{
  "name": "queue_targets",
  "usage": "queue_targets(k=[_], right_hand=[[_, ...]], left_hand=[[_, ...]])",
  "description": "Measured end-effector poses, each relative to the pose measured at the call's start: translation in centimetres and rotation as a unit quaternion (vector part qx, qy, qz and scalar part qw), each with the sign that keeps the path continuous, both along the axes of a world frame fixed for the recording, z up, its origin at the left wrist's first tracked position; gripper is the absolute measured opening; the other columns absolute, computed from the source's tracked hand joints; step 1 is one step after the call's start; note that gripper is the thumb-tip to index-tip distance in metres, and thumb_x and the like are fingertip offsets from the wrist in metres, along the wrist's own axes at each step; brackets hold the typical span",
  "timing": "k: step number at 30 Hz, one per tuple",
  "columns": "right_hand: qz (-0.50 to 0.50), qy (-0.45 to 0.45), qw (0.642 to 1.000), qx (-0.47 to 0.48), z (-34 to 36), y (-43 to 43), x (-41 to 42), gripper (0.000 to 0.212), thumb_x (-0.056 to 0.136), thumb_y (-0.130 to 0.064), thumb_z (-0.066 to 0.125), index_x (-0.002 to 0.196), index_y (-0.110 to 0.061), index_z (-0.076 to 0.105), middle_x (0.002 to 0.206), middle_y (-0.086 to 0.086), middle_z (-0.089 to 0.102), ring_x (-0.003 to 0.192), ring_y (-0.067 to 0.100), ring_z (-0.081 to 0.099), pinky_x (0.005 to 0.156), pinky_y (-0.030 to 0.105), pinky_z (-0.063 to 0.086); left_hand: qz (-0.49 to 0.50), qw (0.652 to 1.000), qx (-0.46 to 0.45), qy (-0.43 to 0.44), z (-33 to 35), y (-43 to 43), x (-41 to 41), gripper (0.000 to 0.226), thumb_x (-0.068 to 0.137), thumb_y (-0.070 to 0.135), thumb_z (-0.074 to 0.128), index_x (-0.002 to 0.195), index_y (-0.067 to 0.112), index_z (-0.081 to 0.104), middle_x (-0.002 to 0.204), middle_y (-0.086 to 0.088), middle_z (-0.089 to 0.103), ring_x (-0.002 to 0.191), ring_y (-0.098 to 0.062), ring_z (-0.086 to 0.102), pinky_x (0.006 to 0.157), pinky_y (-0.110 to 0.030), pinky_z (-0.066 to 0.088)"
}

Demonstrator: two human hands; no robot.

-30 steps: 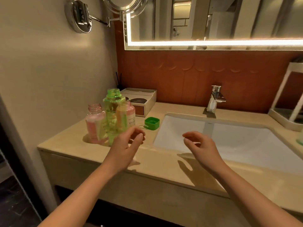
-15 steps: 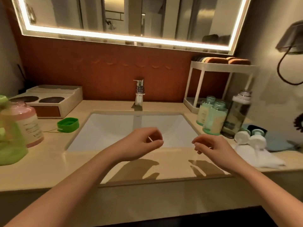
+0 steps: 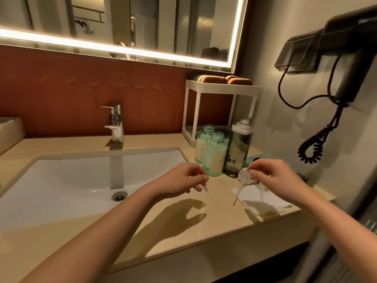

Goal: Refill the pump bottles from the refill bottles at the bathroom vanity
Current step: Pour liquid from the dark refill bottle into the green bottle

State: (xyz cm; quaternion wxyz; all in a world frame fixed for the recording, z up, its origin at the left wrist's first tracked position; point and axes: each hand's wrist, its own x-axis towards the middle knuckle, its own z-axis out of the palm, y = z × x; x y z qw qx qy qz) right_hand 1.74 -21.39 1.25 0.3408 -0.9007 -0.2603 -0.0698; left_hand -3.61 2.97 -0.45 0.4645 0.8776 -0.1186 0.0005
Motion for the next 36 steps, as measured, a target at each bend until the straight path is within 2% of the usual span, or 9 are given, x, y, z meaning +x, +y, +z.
queue_targets(k=[6,11,14,21,24,27,29,33,36], right_hand=[[-0.056,0.009,0.998,0.033,0.4,-1.4,4.8,0.009,0.088,-0.021,0.061,0.096,-0.021,0.064,0.091,-0.002,0.066,0.088,0.014,0.062,0.07,0.021,0.045],[-0.119,0.013,0.989,0.083,0.6,-0.5,9.4,0.05,0.085,-0.032,0.064,0.129,-0.016,0.046,0.122,0.005,0.053,0.11,0.02,0.051,0.089,0.032,0.044],[-0.128,0.027,0.983,0.132,0.9,0.4,11.9,0.069,0.082,-0.035,0.068,0.139,-0.015,0.035,0.138,0.005,0.043,0.124,0.022,0.043,0.098,0.036,0.04],[0.008,0.092,0.969,0.231,0.5,1.9,15.3,0.077,0.073,-0.029,0.076,0.137,-0.02,0.034,0.129,-0.007,0.047,0.117,0.01,0.047,0.095,0.026,0.041],[0.035,0.113,0.958,0.262,-0.3,2.1,16.4,0.091,0.057,-0.038,0.079,0.137,-0.021,0.038,0.129,-0.005,0.053,0.117,0.011,0.051,0.099,0.031,0.043],[0.048,0.121,0.947,0.292,-0.9,2.3,16.9,0.077,0.062,-0.027,0.078,0.131,-0.022,0.043,0.119,-0.007,0.059,0.11,0.007,0.056,0.087,0.022,0.048],[0.052,0.122,0.944,0.303,-1.2,2.4,17.2,0.064,0.069,-0.017,0.076,0.126,-0.024,0.045,0.112,-0.01,0.06,0.104,0.003,0.057,0.078,0.018,0.051],[0.058,0.118,0.933,0.334,-1.5,2.8,17.4,0.052,0.07,-0.014,0.075,0.115,-0.027,0.052,0.11,-0.008,0.062,0.102,0.005,0.059,0.085,0.025,0.051],[0.058,0.106,0.93,0.347,-1.6,3.1,17.4,0.041,0.072,-0.012,0.074,0.101,-0.033,0.054,0.102,-0.009,0.064,0.096,0.006,0.061,0.081,0.025,0.053]], left_hand=[[0.098,0.994,-0.029,-0.023,0.4,-1.1,5.3,0.032,0.09,0.026,0.059,0.118,0.011,0.052,0.114,-0.003,0.057,0.092,-0.008,0.054,0.069,-0.015,0.044],[0.172,0.981,-0.093,-0.008,-0.2,-2.0,9.4,0.066,0.083,0.029,0.069,0.136,0.014,0.033,0.134,-0.002,0.041,0.111,-0.013,0.043,0.082,-0.025,0.043],[0.186,0.978,-0.085,-0.049,-0.9,-2.8,11.7,0.089,0.073,0.031,0.078,0.141,0.018,0.023,0.144,-0.004,0.034,0.127,-0.019,0.038,0.099,-0.034,0.039],[0.188,0.973,-0.11,-0.082,-2.5,-4.6,15.1,0.099,0.062,0.039,0.084,0.139,0.027,0.024,0.143,-0.002,0.038,0.127,-0.02,0.041,0.103,-0.04,0.042],[0.212,0.964,-0.13,-0.097,-3.2,-5.2,16.1,0.096,0.06,0.04,0.085,0.137,0.029,0.027,0.142,-0.001,0.04,0.128,-0.021,0.041,0.104,-0.043,0.042],[0.228,0.957,-0.135,-0.114,-3.7,-5.7,16.7,0.093,0.061,0.041,0.085,0.135,0.028,0.029,0.14,-0.001,0.042,0.127,-0.02,0.042,0.104,-0.041,0.042],[0.233,0.953,-0.15,-0.12,-3.9,-6.0,16.8,0.091,0.063,0.038,0.084,0.134,0.027,0.029,0.137,0.0,0.044,0.124,-0.018,0.044,0.1,-0.032,0.043],[0.235,0.947,-0.18,-0.127,-3.9,-6.3,16.6,0.078,0.068,0.03,0.082,0.127,0.027,0.032,0.119,0.009,0.045,0.11,-0.01,0.046,0.08,-0.015,0.041],[0.229,0.948,-0.181,-0.126,-3.8,-6.3,16.4,0.07,0.07,0.028,0.081,0.119,0.031,0.031,0.112,0.011,0.045,0.104,-0.009,0.048,0.067,-0.008,0.04]])
